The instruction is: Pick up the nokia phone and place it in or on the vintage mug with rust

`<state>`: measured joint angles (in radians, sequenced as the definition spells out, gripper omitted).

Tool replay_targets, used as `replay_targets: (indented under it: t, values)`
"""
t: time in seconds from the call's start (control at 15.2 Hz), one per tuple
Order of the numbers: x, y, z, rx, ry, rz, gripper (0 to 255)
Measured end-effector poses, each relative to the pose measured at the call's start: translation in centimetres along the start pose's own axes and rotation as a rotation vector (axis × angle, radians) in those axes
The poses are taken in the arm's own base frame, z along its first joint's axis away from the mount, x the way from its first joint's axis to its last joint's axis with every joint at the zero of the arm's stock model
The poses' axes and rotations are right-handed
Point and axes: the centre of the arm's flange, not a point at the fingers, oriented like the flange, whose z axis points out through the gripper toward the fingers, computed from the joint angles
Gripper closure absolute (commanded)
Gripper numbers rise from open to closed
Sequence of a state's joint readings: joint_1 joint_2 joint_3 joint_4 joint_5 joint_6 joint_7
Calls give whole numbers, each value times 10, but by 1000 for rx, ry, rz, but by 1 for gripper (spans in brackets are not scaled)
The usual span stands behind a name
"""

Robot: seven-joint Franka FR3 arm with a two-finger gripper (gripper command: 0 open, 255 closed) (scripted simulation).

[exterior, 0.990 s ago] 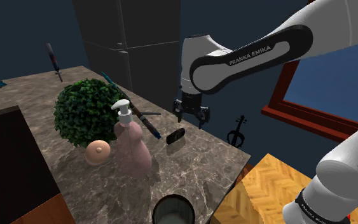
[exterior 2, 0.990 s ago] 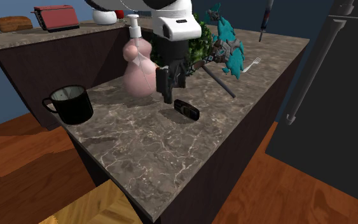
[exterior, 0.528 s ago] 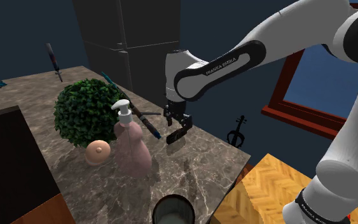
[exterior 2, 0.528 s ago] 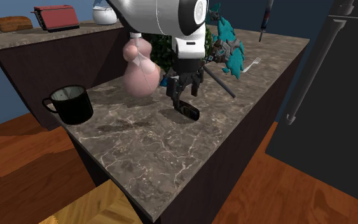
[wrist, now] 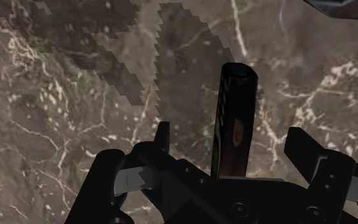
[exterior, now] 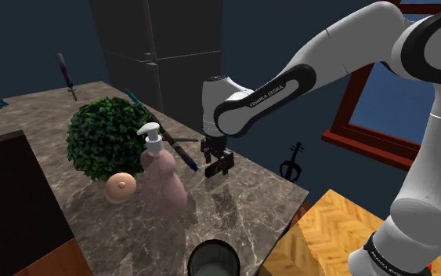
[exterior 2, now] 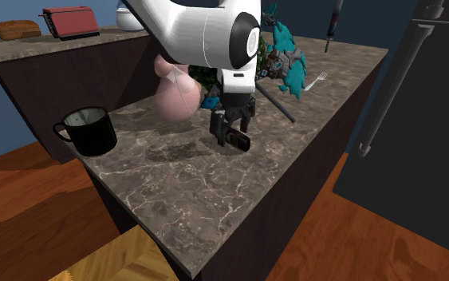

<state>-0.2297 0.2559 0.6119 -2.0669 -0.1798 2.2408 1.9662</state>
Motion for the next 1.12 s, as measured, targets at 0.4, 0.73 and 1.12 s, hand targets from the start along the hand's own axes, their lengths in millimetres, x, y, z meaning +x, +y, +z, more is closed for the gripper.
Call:
replay_targets:
  t: [0.4,0.73,1.12]
  values:
    - [0,-1,4,0,0,0,0]
    - [0,-1,4,0,0,0,255]
    - [0,-1,4,0,0,0,255]
